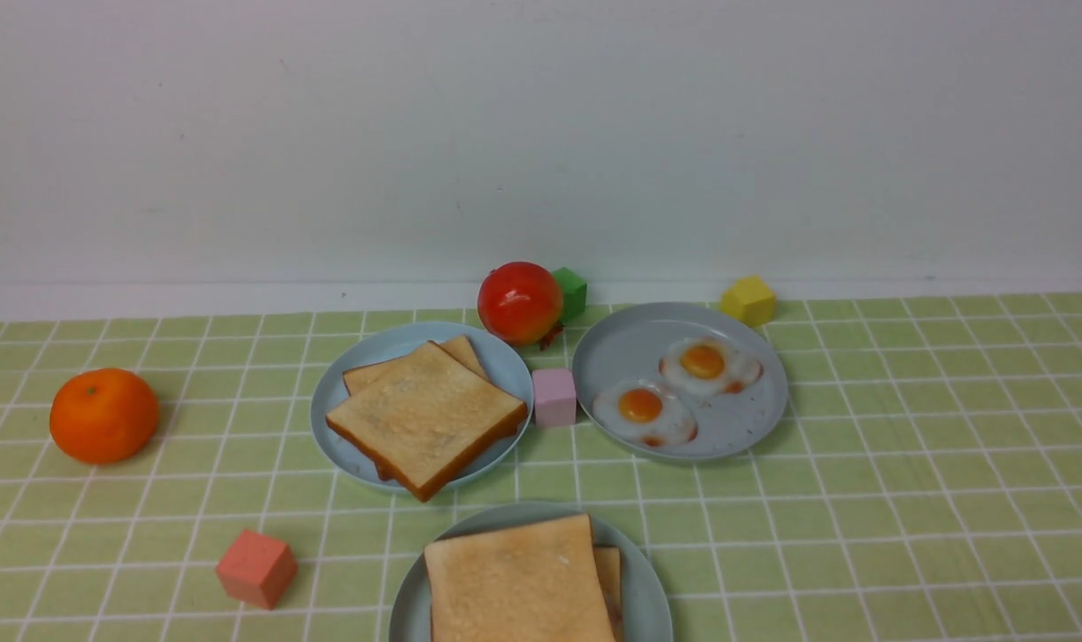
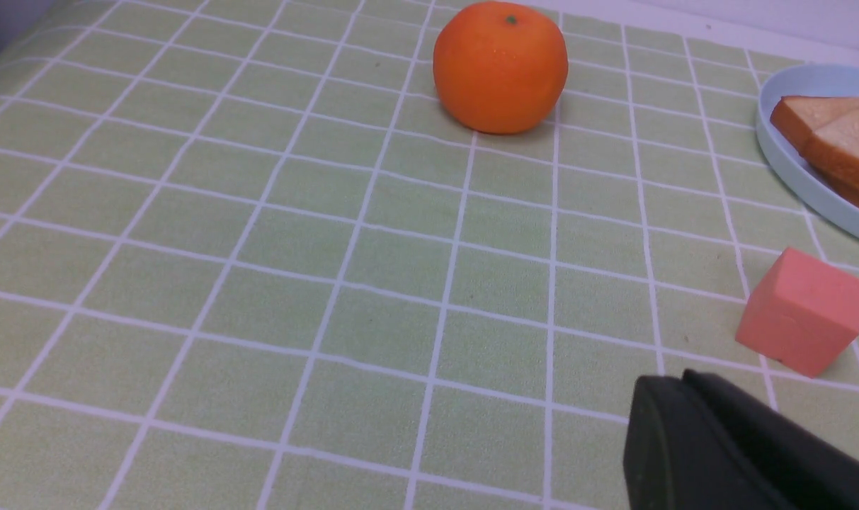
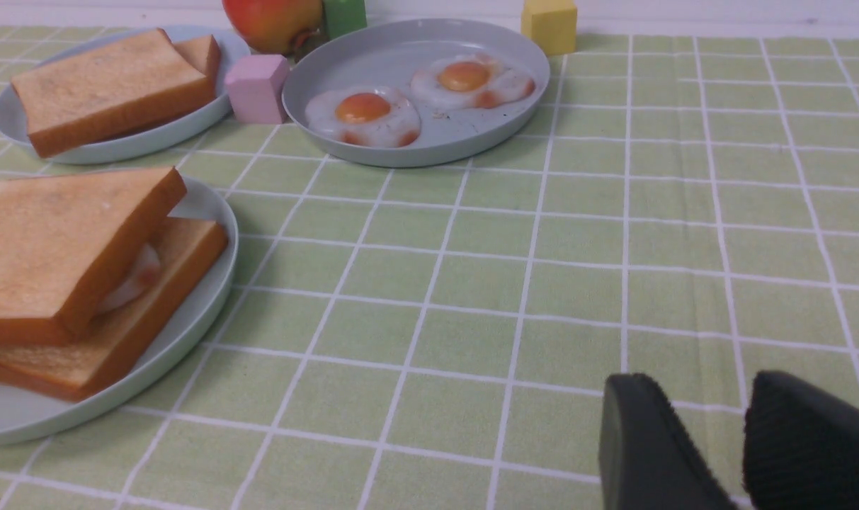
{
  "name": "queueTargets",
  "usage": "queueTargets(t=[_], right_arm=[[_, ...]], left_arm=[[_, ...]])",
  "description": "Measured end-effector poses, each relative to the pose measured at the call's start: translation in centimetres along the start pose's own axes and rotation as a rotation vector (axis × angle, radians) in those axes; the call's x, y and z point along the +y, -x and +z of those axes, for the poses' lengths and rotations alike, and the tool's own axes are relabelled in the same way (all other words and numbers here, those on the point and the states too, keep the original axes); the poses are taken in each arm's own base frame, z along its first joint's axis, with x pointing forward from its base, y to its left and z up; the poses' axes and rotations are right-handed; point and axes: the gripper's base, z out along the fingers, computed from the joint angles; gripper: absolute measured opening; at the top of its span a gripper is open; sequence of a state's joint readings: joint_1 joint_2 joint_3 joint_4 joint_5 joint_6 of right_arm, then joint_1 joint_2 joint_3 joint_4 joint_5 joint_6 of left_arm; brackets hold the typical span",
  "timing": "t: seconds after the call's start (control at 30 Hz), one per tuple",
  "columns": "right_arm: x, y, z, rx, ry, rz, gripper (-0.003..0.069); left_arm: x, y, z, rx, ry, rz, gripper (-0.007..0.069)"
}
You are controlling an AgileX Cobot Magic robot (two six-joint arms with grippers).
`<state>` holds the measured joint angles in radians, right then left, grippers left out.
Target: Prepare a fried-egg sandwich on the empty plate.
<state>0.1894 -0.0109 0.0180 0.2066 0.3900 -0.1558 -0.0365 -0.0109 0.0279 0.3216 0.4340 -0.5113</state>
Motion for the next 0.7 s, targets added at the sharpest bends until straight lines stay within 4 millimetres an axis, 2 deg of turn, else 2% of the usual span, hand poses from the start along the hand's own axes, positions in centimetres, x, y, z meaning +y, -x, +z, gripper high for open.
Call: queueTargets(t=[0.7], right_arm=[[0.00, 0.00, 0.00, 0.000, 0.000, -0.002, 0.0241]], left_arm=[[0.00, 0.00, 0.00, 0.000, 0.000, -0.001, 0.0039]])
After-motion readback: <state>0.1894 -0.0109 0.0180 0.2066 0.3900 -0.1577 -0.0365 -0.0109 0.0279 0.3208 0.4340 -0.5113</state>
